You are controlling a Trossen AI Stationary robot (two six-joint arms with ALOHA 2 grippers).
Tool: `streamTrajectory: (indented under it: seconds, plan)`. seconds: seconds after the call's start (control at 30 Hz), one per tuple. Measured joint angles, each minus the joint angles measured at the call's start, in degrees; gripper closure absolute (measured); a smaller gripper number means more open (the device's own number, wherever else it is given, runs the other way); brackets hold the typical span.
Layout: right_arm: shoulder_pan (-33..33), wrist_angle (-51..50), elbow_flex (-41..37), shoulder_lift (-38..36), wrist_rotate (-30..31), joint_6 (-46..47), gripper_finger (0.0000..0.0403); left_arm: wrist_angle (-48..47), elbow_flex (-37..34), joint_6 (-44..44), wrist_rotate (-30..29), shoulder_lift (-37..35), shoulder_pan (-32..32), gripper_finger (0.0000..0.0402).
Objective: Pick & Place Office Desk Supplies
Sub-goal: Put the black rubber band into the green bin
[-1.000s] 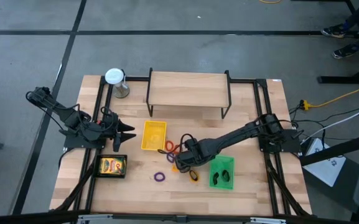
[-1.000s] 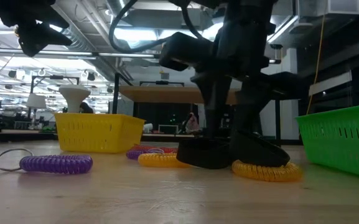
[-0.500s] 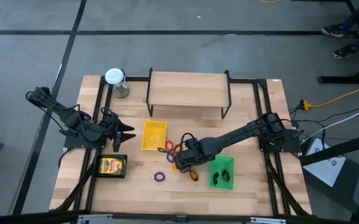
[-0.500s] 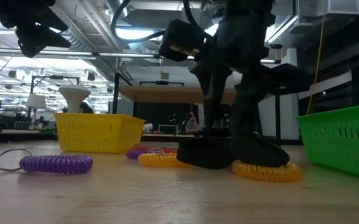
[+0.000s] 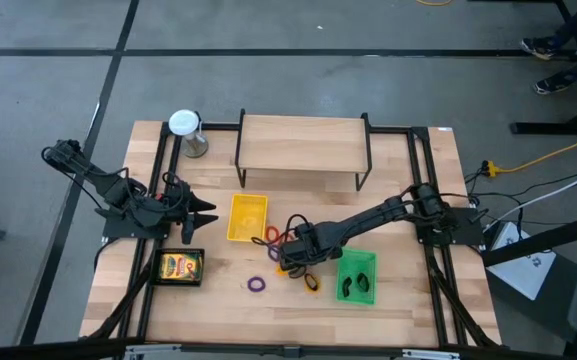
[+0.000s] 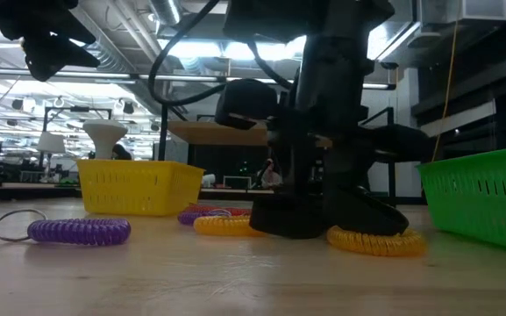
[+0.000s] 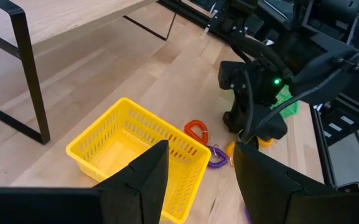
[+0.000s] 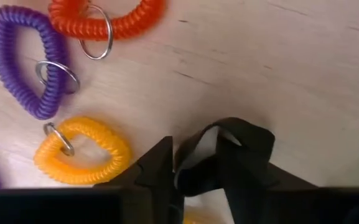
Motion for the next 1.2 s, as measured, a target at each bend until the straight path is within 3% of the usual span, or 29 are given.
streamTrajectory:
  seconds: [0.17, 0.23, 0.43, 0.7, 0.87, 1.03, 1.2]
  plan:
    - [-0.6, -0.6, -0.1, 0.1, 0.0, -2.2, 0.0375, 0.0, 0.0, 0.0, 0.0, 0.0, 0.0, 0.0226]
    - [-0.7, -0.2, -0.1, 0.1, 0.1, -3.4, 0.0392, 0.0, 0.0, 0.1, 0.0, 0.0, 0.0, 0.0226]
    - [-1.1, 3.8, -0.3, -0.7, 2.7, -4.1, 0.0397, -0.2, 0.0, 0.0, 0.0, 0.0, 0.0, 0.0226]
    - [-0.6, 2.2, -0.2, -10.2, 10.0, -3.8, 0.0399, -0.2, 0.0, -0.1, 0.0, 0.0, 0.0, 0.0226]
    - [2.0, -7.6, -0.2, -17.5, 13.6, 0.2, 0.0401, -0.4, 0.0, -0.6, 0.0, 0.0, 0.0, 0.0226]
    - [8.0, -22.3, -0.2, -22.4, 12.4, 8.3, 0.0401, -0.4, 0.0, -0.6, 0.0, 0.0, 0.0, 0.0226]
    - [14.7, -25.9, -0.5, -22.8, 10.2, 17.4, 0.0402, -0.4, 0.0, -0.6, 0.0, 0.0, 0.0, 0.0226]
